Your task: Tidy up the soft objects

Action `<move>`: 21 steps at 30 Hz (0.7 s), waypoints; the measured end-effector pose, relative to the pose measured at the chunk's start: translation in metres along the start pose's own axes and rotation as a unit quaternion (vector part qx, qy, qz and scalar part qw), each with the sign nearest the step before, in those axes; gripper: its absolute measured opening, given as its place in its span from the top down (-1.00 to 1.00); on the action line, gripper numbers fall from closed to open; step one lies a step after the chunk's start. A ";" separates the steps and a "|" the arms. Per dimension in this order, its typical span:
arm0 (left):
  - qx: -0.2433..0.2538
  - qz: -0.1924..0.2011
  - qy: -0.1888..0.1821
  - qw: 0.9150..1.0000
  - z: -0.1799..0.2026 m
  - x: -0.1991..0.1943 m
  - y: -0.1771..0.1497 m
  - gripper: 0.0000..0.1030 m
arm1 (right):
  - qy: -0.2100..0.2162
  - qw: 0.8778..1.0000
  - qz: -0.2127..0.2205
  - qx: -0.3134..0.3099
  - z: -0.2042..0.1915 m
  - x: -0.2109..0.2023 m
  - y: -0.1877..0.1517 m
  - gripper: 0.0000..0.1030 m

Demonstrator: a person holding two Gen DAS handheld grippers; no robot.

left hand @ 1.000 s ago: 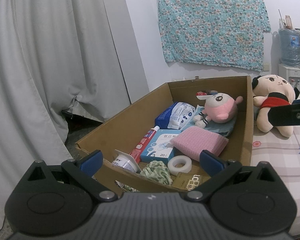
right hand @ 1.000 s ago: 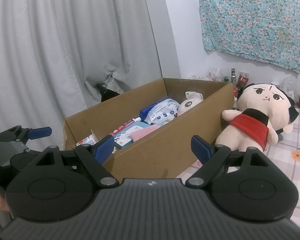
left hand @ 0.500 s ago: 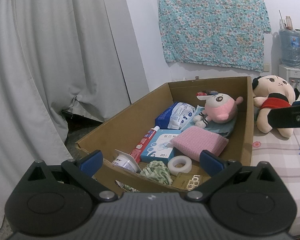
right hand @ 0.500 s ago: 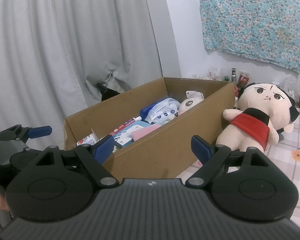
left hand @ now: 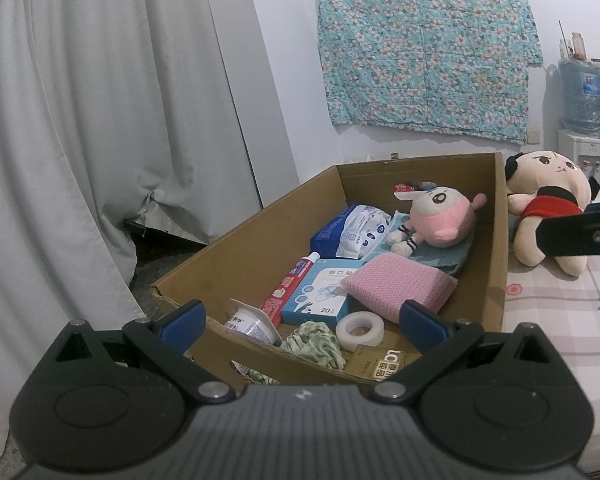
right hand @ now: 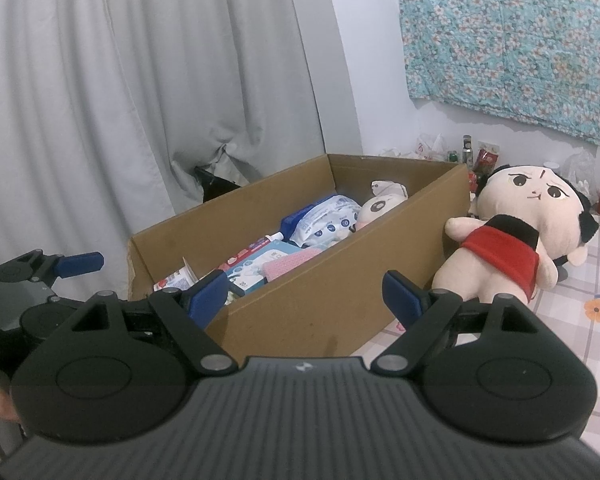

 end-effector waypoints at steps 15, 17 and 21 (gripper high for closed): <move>-0.001 0.000 0.000 1.000 0.000 0.001 0.000 -1.00 | 0.001 1.000 0.001 -0.001 0.000 0.000 0.000 -0.64; -0.001 0.000 0.001 1.000 0.000 0.001 0.000 -1.00 | 0.003 1.000 -0.001 -0.001 -0.001 0.001 0.000 -0.64; -0.001 0.000 0.000 1.000 0.000 0.001 0.000 -1.00 | 0.003 1.000 -0.001 -0.001 -0.001 0.001 0.000 -0.64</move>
Point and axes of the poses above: each gripper's, at about its wrist camera, not at the fingertips, and x roughly the way its jaws point, z to its right, y to its top, the point moved 5 cm from there along x, roughly the way its jaws point, and after that the axes turned 6 degrees about -y, right-handed, at the moved point
